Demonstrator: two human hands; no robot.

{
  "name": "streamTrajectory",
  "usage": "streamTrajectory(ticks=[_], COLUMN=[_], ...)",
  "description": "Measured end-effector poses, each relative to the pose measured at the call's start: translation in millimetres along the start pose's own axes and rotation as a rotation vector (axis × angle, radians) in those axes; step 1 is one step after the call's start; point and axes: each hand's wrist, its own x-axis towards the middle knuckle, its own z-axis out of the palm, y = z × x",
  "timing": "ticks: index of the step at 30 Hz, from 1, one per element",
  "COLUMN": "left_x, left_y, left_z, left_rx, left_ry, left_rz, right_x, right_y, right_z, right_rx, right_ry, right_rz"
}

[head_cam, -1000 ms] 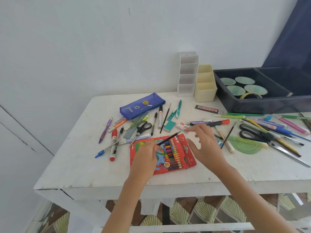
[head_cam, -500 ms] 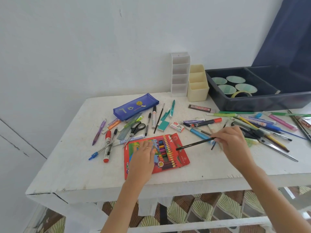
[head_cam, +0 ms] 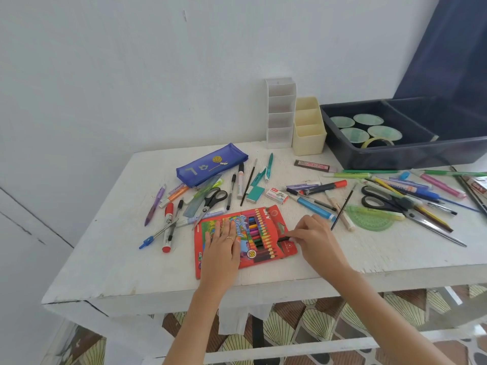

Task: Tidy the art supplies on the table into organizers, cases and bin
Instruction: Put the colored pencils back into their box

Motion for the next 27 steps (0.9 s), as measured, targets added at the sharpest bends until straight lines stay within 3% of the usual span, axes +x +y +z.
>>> streamTrajectory(ticks=[7,18,24,27], left_x=[0.0,-1.7,-2.0,-2.3], left_y=[-2.3,-0.7,0.7,1.9], left_z=[3.5,3.1,2.0,0.5], left_rx=[0.045,0.018,0.001,-0.006], left_ry=[0.006,0.013,0.018,0.004], left_rz=[0.005,-0.004,0.0,-0.008], right_x=[7.7,10.4,7.5,9.3], right_y=[-27.2,-17.6,-15.3,-15.6], right_z=[13.4,10.2,19.1,16.4], right_rx=[0.265,0.06,0.068,0.15], right_ry=[-0.06,-0.01,0.007,-0.063], right_rz=[0.19,0.096,0.167,0.217])
